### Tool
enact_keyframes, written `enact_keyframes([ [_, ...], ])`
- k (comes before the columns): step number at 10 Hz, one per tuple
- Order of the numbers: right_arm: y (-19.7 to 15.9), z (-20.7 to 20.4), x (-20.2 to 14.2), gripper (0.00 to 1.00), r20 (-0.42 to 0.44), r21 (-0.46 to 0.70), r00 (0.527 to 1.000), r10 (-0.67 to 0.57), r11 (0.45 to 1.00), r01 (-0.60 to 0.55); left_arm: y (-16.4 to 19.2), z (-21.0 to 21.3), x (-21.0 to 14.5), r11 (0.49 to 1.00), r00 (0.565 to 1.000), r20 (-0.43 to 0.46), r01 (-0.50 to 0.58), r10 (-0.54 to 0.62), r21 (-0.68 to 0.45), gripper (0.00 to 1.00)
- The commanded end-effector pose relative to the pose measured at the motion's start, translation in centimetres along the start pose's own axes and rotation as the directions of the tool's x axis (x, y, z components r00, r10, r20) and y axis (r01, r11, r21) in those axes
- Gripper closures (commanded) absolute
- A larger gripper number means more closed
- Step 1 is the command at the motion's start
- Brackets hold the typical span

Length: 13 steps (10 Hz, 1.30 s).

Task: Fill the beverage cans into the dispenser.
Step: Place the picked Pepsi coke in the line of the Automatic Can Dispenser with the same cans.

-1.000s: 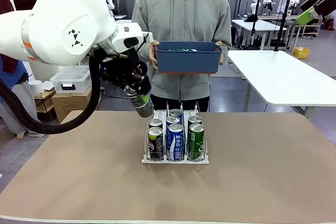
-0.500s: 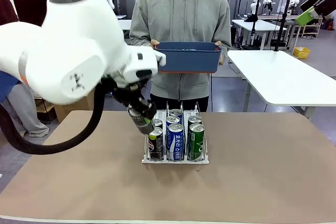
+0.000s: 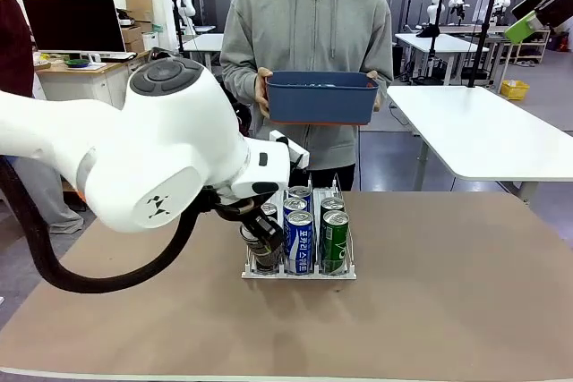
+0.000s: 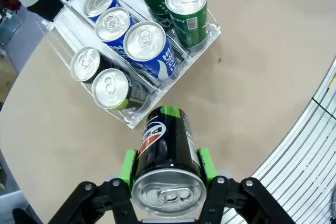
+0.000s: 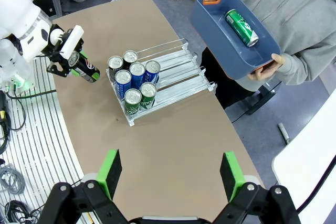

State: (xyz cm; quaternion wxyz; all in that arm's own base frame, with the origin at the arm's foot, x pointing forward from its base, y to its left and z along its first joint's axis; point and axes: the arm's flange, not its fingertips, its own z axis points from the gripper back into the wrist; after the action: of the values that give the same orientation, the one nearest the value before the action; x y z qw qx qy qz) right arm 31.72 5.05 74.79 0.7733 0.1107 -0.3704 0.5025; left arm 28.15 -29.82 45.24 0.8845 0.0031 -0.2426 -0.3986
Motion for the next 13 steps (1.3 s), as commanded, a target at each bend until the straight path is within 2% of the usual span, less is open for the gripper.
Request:
enact_keyframes([
  [1, 0.0, -0.1, -0.1, 0.00, -0.001, 0.002, 1.000, 0.006, 1.000, -0.006, 1.1, -1.0, -0.3, 0.999, 1.000, -0.020, 0.022, -0.023, -0.032, 0.42],
  [2, 0.0, -0.1, -0.1, 0.00, -0.001, 0.002, 1.000, 0.006, 1.000, -0.006, 0.0, 0.0, 0.0, 1.000, 1.000, 0.000, 0.000, 0.000, 0.000, 0.42],
  [4, 0.0, -0.1, -0.1, 0.00, -0.001, 0.002, 1.000, 0.006, 1.000, -0.006, 0.0, 0.0, 0.0, 1.000, 1.000, 0.000, 0.000, 0.000, 0.000, 0.42],
  [6, 0.0, -0.1, -0.1, 0.00, -0.001, 0.002, 1.000, 0.006, 1.000, -0.006, 0.6, -1.1, -0.1, 1.000, 0.999, -0.043, 0.021, -0.022, -0.013, 0.42],
  [7, 0.0, -0.1, -0.1, 0.00, -0.001, 0.002, 1.000, 0.006, 1.000, -0.006, 1.5, -1.7, 0.6, 1.000, 1.000, -0.020, 0.022, -0.022, 0.005, 0.42],
  [11, 0.0, -0.1, -0.1, 0.00, -0.001, 0.002, 1.000, 0.006, 1.000, -0.006, 3.9, -3.8, 2.1, 0.998, 0.998, -0.049, 0.043, -0.041, 0.039, 0.42],
  [13, 0.0, -0.1, -0.1, 0.00, -0.001, 0.002, 1.000, 0.006, 1.000, -0.006, 4.6, -4.9, 2.8, 0.999, 0.998, -0.058, 0.013, -0.010, 0.053, 0.42],
])
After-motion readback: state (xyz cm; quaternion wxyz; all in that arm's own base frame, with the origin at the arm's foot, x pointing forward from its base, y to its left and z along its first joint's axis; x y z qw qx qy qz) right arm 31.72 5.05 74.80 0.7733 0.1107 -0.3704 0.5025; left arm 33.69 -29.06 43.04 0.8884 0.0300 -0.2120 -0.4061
